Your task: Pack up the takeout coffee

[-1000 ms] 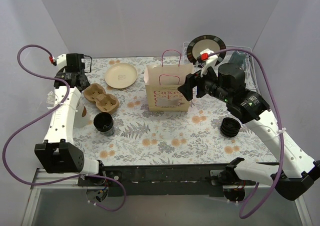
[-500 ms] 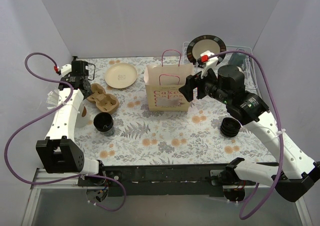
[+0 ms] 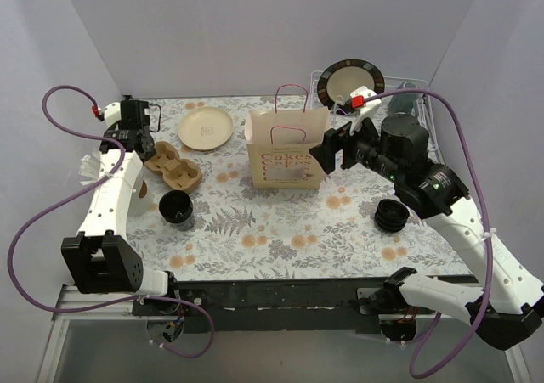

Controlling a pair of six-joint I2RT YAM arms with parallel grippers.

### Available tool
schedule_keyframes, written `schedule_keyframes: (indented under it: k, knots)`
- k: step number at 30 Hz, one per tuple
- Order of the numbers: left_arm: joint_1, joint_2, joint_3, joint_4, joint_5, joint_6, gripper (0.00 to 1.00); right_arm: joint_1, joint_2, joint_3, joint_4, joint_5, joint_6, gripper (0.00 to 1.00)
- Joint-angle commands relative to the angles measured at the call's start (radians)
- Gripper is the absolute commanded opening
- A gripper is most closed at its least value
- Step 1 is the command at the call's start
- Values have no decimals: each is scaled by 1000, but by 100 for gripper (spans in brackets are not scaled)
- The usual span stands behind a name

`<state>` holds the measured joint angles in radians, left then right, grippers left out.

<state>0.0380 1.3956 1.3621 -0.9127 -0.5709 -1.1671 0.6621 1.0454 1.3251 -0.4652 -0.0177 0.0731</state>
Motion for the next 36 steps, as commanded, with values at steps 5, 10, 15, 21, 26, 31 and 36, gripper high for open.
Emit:
schedule_keyframes:
  k: [5,10,15,21,26,31,36]
  knots:
    - [2,-27,-24,3,-18,9,37,-4,-35,-6,16,42,-30,84]
    - [3,-38,-31,-2,-21,10,25,-4,-41,-9,14,47,-38,84]
    - [3,-53,11,-25,-29,18,0,-4,-45,0,10,41,-36,84]
    - [3,-58,161,-101,-21,-6,0,-4,-33,39,-12,35,-27,84]
    - [3,-82,270,-176,2,-23,0,-4,-12,85,-56,41,-18,84]
    - [3,-113,411,-213,37,1,0,-4,-5,112,-79,71,-53,85]
    - [3,-122,528,-241,117,27,0,-4,2,131,-92,81,-62,85]
